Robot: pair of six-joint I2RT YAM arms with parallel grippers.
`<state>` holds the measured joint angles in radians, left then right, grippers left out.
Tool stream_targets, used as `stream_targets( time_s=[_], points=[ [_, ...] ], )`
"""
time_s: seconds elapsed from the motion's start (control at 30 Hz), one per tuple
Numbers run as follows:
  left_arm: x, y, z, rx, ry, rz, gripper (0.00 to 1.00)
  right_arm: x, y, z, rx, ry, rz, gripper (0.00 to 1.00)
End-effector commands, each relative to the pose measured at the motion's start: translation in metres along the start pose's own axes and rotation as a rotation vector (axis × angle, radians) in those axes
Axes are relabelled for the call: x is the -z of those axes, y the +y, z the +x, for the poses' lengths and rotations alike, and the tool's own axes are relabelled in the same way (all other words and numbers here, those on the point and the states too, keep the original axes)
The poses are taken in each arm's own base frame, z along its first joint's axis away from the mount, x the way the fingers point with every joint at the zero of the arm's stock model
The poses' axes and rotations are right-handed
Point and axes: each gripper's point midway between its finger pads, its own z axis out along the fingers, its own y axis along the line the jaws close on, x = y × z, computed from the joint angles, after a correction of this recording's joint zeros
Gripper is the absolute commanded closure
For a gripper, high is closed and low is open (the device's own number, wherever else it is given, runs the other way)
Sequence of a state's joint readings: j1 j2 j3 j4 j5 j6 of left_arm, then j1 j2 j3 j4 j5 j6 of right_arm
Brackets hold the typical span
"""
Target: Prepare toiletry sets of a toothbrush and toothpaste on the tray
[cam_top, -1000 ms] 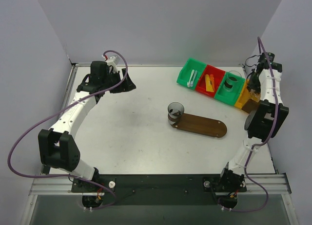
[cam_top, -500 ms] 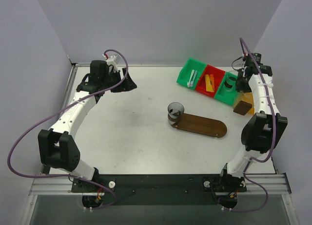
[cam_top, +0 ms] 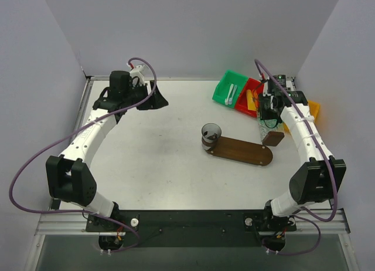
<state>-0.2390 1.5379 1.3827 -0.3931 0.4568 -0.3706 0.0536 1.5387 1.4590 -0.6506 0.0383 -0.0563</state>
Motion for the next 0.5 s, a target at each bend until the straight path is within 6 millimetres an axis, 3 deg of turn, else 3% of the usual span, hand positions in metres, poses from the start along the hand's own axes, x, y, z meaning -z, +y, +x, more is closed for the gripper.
stream_targets(
  time_s=[0.0, 0.23, 0.47],
  points=[
    [0.003, -0.028, -0.025, -0.064, -0.065, 0.079, 0.2, 0.016, 0.03, 0.005, 0.067, -0.046, -0.042, 1.0],
    [0.005, -0.037, -0.019, -0.079, -0.057, 0.092, 0.2, 0.014, 0.07, 0.034, 0.152, -0.033, -0.07, 1.0],
    [0.008, -0.039, -0.016, -0.082, -0.057, 0.09, 0.2, 0.011, 0.093, 0.048, 0.21, -0.049, -0.07, 1.0]
  ],
)
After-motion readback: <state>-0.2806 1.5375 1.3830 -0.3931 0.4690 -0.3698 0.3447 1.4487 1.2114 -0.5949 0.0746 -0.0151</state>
